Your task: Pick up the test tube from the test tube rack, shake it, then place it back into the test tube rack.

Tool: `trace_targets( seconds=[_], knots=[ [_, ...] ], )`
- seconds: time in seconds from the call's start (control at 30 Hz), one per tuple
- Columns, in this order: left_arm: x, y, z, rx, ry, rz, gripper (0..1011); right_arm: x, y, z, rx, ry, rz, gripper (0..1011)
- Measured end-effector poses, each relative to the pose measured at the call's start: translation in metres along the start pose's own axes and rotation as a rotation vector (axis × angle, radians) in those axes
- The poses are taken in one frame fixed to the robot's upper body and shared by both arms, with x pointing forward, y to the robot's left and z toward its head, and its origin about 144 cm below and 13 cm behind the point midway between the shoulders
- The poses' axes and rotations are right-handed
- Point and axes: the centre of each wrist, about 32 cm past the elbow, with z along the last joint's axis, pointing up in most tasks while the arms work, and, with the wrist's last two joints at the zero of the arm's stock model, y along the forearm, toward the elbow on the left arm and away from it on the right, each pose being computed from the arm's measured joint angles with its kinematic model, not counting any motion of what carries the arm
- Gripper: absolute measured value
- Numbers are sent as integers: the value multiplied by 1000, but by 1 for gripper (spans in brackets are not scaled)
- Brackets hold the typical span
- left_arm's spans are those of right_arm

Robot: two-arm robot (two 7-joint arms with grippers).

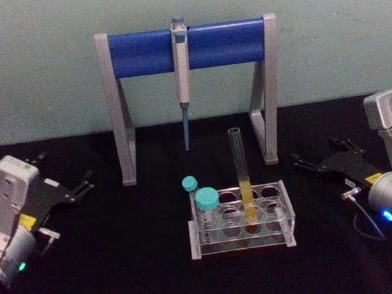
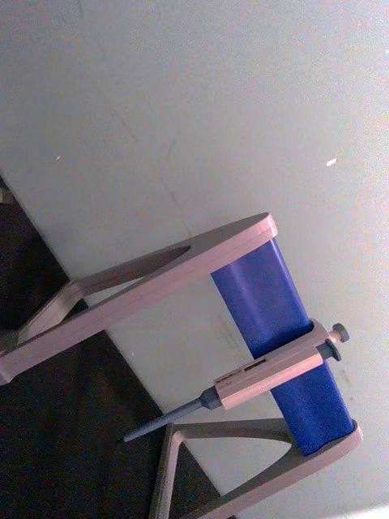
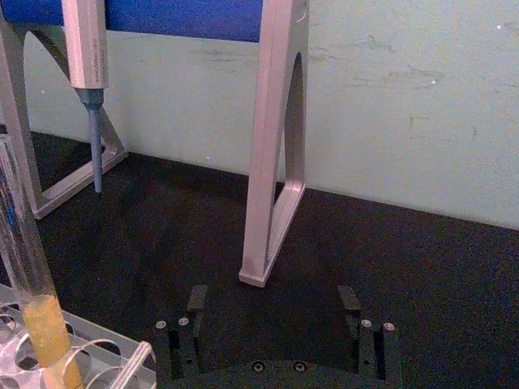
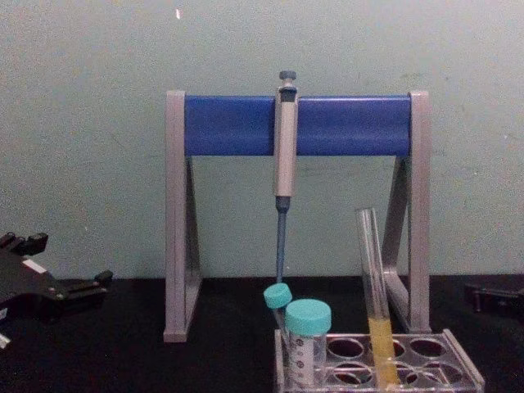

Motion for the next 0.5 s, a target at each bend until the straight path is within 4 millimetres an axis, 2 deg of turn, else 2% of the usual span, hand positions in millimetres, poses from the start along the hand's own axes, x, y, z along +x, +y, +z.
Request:
trace_targets(
  seconds=[0.5],
  knots=[
    [0,0,0,0,0,0,1001,0,0,0,0,0,0,1000]
  ],
)
